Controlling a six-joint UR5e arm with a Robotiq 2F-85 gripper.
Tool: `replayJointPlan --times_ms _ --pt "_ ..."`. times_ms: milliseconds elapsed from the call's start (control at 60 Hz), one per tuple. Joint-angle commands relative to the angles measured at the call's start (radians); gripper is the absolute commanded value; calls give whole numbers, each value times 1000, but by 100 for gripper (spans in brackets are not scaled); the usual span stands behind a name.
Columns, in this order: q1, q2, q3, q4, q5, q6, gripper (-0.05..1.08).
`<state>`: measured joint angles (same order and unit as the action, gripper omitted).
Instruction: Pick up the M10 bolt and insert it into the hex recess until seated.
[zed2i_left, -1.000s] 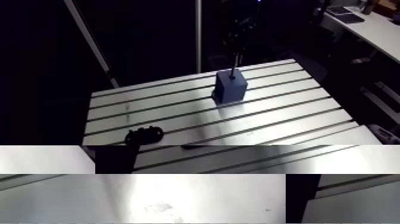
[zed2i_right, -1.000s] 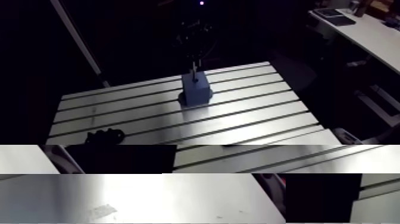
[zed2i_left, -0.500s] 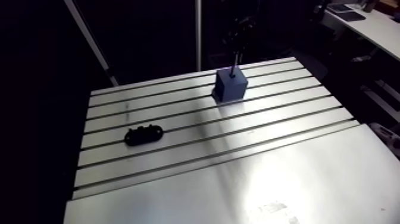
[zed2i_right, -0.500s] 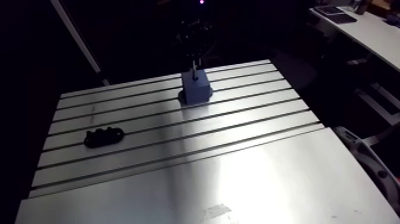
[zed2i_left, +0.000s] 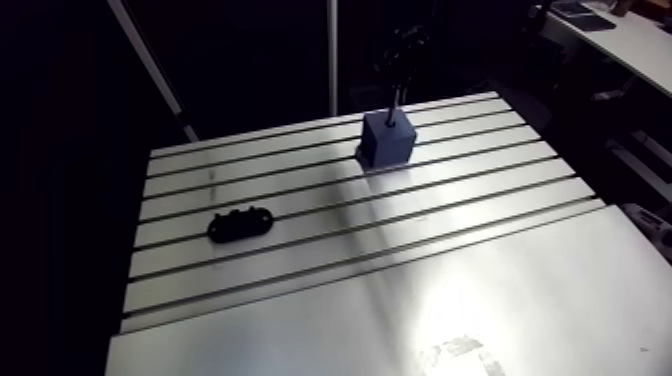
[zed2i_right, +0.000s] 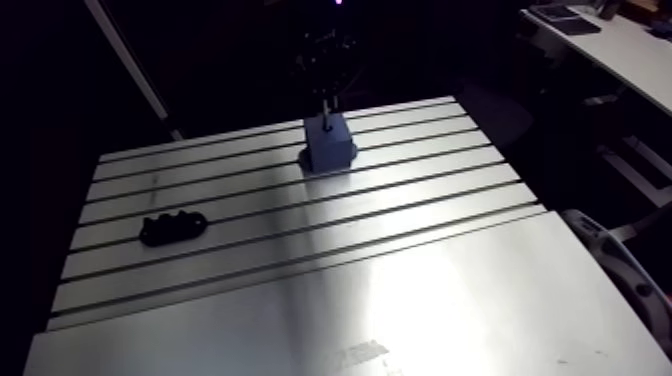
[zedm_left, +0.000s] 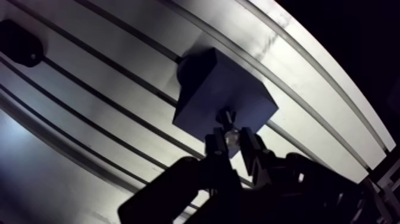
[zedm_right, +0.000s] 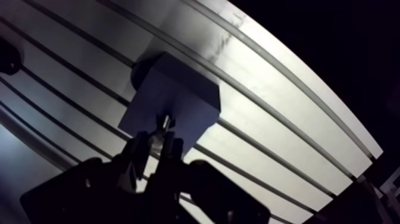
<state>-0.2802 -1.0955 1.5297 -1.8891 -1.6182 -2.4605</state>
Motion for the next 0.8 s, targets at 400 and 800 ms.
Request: replayJointPlan --times_ms 400,800 --pt "-8 4 7 -2 1 -9 102" --pt "-8 6 8 -2 11 -9 102"
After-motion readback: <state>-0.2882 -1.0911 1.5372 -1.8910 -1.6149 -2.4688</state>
